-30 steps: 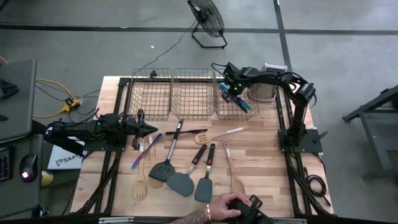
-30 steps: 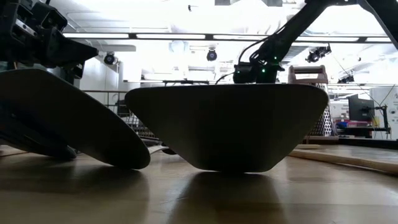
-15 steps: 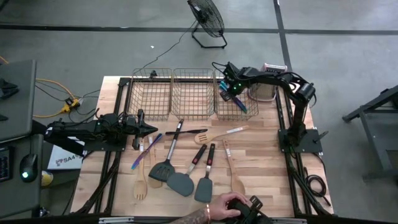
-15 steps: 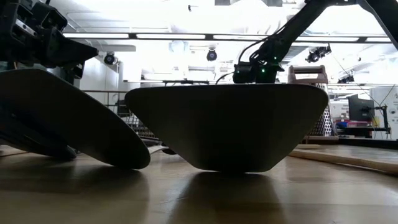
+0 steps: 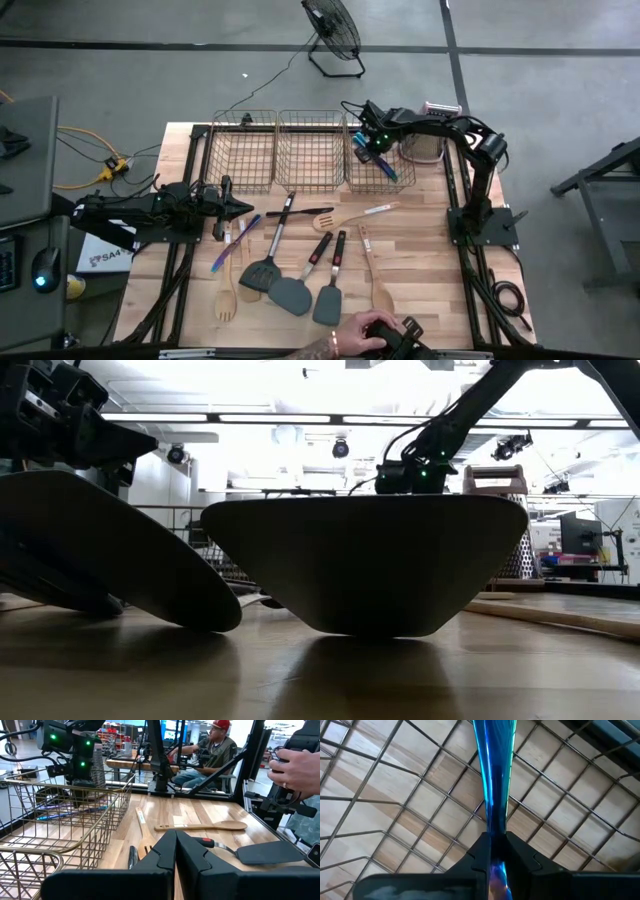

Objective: Pick & Place Kitchen Items
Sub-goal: Put the right blue knife into the right wire basket, then put the brown serving spoon into the middle wire basket

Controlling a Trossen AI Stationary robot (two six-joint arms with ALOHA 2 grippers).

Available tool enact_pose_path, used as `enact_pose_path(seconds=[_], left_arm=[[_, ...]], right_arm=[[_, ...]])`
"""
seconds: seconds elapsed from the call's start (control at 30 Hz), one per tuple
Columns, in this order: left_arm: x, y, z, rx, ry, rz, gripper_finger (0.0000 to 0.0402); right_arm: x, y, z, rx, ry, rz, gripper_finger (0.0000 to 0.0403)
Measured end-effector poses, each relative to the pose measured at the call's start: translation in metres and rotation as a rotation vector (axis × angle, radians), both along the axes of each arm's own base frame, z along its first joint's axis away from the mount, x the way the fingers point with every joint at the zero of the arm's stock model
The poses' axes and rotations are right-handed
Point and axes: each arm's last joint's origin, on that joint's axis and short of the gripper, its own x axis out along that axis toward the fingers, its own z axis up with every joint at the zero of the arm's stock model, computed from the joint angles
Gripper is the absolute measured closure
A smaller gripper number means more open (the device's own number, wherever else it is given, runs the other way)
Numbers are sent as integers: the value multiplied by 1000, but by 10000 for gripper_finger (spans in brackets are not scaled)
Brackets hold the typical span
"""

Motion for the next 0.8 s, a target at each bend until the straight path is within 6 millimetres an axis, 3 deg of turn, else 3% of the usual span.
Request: enact_pose_path(seconds=[0.27, 0.8], left_arm=[[0, 0, 0, 0, -1, 0, 398], [0, 0, 0, 0, -1, 0, 398]], right_arm=[[-2, 2, -1, 38, 5, 3, 373], [-2, 3, 4, 26, -8, 28, 324]])
